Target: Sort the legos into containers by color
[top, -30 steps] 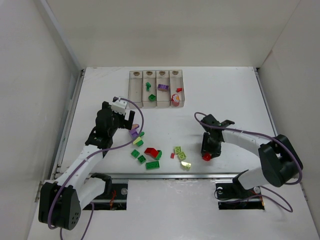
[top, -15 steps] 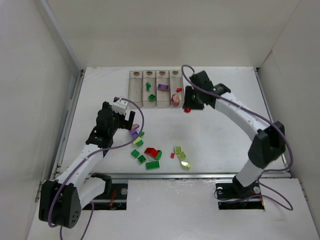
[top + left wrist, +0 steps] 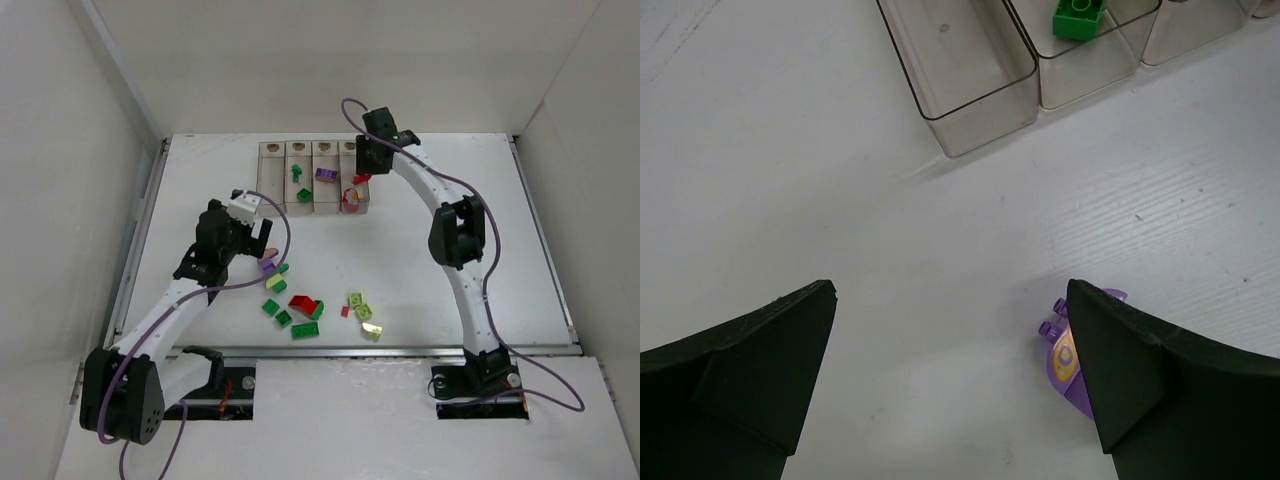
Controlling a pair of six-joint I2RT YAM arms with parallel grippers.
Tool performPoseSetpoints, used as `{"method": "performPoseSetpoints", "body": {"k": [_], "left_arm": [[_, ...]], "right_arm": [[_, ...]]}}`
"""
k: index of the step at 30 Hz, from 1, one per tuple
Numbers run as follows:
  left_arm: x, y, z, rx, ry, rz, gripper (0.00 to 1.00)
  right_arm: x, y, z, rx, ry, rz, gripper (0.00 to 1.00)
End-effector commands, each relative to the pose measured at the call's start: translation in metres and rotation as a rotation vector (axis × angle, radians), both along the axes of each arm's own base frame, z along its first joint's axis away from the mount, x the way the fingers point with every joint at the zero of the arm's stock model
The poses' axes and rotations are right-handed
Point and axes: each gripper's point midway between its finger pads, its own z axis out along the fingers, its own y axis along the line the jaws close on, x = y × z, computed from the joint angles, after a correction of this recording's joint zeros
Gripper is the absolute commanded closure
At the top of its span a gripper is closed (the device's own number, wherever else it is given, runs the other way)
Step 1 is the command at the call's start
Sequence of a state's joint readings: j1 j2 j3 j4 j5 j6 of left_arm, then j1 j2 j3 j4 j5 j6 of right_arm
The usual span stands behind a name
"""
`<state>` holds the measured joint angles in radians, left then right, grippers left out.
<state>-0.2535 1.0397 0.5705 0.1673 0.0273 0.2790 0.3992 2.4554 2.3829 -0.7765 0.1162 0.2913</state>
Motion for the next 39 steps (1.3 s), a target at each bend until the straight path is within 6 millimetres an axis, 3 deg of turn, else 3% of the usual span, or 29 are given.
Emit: {"method": "performPoseSetpoints", "body": {"k": [1, 2, 4, 9, 12, 15, 16, 17, 19, 20, 21, 22, 23, 24, 26, 27, 29, 33, 39], "left_arm": [[0.010, -0.004, 0.022, -0.008, -0.039, -0.009, 0.00], [0.012, -0.005, 0.022, -0.007, -0.037, -0.009, 0.00], [0.014, -0.005, 0.024, 0.001, -0.039, -0.013, 0.00], [0.018, -0.006, 0.025, 0.006, -0.052, -0.016, 0.00], [0.019, -0.006, 0.027, 0.004, -0.061, -0.016, 0.00], [0.017, -0.009, 0.024, -0.002, -0.048, -0.037, 0.00], [0.016, -0.009, 0.028, -0.005, -0.060, -0.038, 0.00], [0.014, -0.008, 0.029, 0.003, -0.061, -0.041, 0.00], [0.014, -0.008, 0.033, 0.001, -0.071, -0.041, 0.00], [0.011, -0.008, 0.030, 0.002, -0.068, -0.041, 0.00], [0.010, -0.007, 0.025, 0.003, -0.064, -0.041, 0.00], [0.009, -0.009, 0.029, -0.004, -0.073, -0.052, 0.00], [0.007, -0.009, 0.028, -0.006, -0.081, -0.052, 0.00], [0.007, -0.011, 0.028, -0.010, -0.080, -0.062, 0.00], [0.003, -0.013, 0.024, -0.029, -0.076, -0.071, 0.00], [0.003, -0.016, 0.030, -0.053, -0.093, -0.073, 0.00], [0.001, -0.018, 0.025, -0.071, -0.077, -0.075, 0.00], [-0.004, -0.019, 0.025, -0.088, -0.076, -0.080, 0.00], [-0.011, -0.014, 0.022, -0.087, -0.063, -0.059, 0.00]], "right_arm": [[0.014, 0.011, 0.045, 0.056, -0.129, 0.056, 0.53], [0.013, 0.014, 0.045, 0.067, -0.125, 0.068, 0.44], [0.011, 0.018, 0.045, 0.078, -0.120, 0.093, 0.37], [0.005, 0.019, 0.043, 0.083, -0.108, 0.115, 0.34], [0.004, 0.018, 0.057, 0.089, -0.130, 0.114, 0.22], [-0.014, 0.016, 0.080, 0.096, -0.116, 0.145, 0.18], [-0.025, 0.013, 0.071, 0.091, -0.079, 0.151, 0.15], [-0.039, 0.006, 0.101, 0.080, -0.121, 0.176, 0.15], [-0.068, 0.004, 0.107, 0.011, -0.135, 0.195, 0.11], [-0.095, -0.001, 0.075, -0.043, -0.065, 0.216, 0.11], [-0.119, -0.003, 0.102, -0.048, -0.116, 0.246, 0.11], [-0.148, 0.014, 0.096, -0.042, -0.096, 0.312, 0.09], [-0.185, 0.013, 0.057, -0.069, 0.002, 0.370, 0.09], [-0.209, 0.019, 0.066, -0.041, -0.020, 0.417, 0.09], [-0.261, 0.040, 0.042, -0.010, 0.054, 0.511, 0.09], [-0.284, 0.036, 0.016, -0.018, 0.122, 0.519, 0.09], [-0.312, 0.050, 0.004, 0.043, 0.193, 0.507, 0.09], [-0.329, 0.071, -0.010, 0.085, 0.225, 0.490, 0.09], [-0.321, 0.068, -0.039, 0.044, 0.269, 0.398, 0.09]]}}
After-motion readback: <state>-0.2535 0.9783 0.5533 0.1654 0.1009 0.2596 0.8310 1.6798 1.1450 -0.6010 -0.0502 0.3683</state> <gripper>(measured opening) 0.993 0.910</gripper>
